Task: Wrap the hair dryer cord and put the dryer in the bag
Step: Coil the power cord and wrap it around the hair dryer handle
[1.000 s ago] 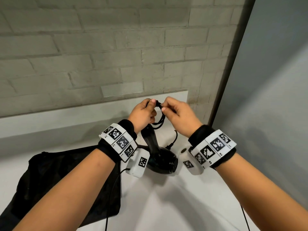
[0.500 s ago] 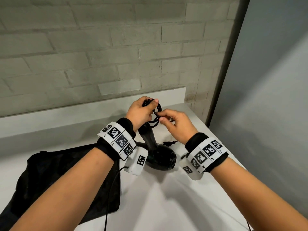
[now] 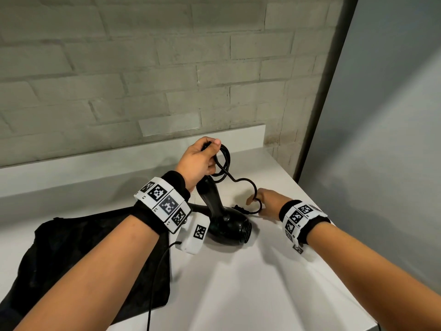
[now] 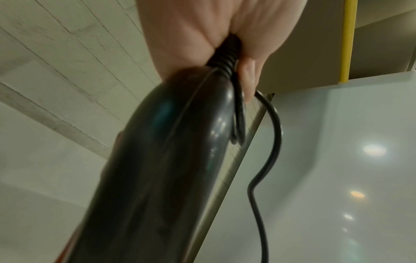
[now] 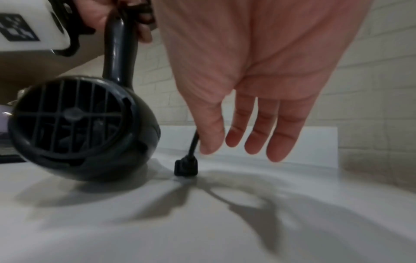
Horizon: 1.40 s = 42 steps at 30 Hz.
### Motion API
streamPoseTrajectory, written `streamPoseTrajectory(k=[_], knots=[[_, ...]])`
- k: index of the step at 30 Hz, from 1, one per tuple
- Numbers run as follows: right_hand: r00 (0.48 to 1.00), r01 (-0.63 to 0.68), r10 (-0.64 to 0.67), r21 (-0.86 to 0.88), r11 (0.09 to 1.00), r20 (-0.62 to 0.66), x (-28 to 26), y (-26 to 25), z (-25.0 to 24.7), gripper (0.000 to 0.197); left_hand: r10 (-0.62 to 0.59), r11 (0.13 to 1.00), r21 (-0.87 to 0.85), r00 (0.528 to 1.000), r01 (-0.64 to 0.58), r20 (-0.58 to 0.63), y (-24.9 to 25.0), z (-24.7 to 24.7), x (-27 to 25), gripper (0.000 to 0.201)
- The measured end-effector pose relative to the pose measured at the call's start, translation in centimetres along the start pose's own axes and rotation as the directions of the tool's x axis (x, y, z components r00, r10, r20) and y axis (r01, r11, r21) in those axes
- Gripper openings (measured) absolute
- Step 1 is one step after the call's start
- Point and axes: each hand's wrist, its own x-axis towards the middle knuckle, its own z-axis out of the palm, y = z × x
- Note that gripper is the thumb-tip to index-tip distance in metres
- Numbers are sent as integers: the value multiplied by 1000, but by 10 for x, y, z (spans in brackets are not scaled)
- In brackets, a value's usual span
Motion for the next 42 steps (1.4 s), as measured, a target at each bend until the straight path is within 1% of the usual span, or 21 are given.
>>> streamPoseTrajectory(k=[3,7,9,11,12,14,15,17,19,22,24,25,27,28,29,30,32,35,39,41,42], knots=[[999,-51,48,156,986,23,3,1,9,35,5,1000,-9,1000,-5,-14,-1,1,0,22],[996,-91,87,313,945,29,9,2,18,29,8,1000,-3,1000,-8,-17,0,2,0,22],[995,-78,98,417,906,-26,13,4,20,25,10,1000,-10,1000,-10,-16,0,2,0,22],[986,-47,116,475,879,-117,16,6,19,20,14,1000,-17,1000,-14,-22,-1,2,0,23],[981,-34,129,524,851,-146,17,7,18,19,18,1000,-21,999,-18,-27,-2,1,0,23],[966,-4,170,642,767,-196,18,7,12,21,26,999,-22,999,-27,-39,-3,1,0,24],[952,39,182,687,725,-245,18,6,9,24,32,999,-14,998,-32,-48,-3,0,0,24],[908,173,184,737,653,-377,18,3,0,29,48,998,34,996,-46,-69,-5,-1,1,25],[859,279,188,743,609,-477,15,-6,-14,29,72,991,123,993,-61,-90,-7,-1,2,25],[826,398,127,728,558,-549,5,-25,-38,15,94,975,211,989,-68,-118,-8,-1,4,25],[792,481,81,699,529,-606,-7,-39,-54,21,112,971,225,985,-81,-130,-8,0,4,26],[757,532,51,660,530,-651,-14,-45,-60,25,121,970,227,984,-89,-131,-7,0,4,26],[681,612,-21,553,565,-732,-29,-57,-67,26,129,967,235,983,-97,-129,-6,1,5,27],[656,633,-59,506,586,-753,-37,-63,-67,27,129,966,242,983,-95,-128,-6,1,5,27],[643,648,-96,472,598,-760,-43,-69,-67,28,126,964,248,984,-91,-129,-6,1,5,27],[640,657,-131,451,605,-757,-47,-75,-64,28,121,963,254,984,-86,-128,-5,1,4,26],[638,659,-191,402,635,-746,-52,-84,-57,20,115,966,245,986,-83,-121,-4,2,4,26],[616,626,-250,271,731,-747,-49,-94,-49,3,108,971,224,987,-80,-117,-4,2,6,27],[600,603,-310,162,781,-738,-43,-100,-42,6,98,980,185,990,-79,-98,-5,1,7,27],[615,575,-337,112,810,-713,-42,-103,-40,9,118,974,207,988,-95,-100,-3,1,5,26],[633,554,-355,81,829,-688,-41,-106,-40,11,128,969,225,986,-102,-103,-3,2,4,26]])
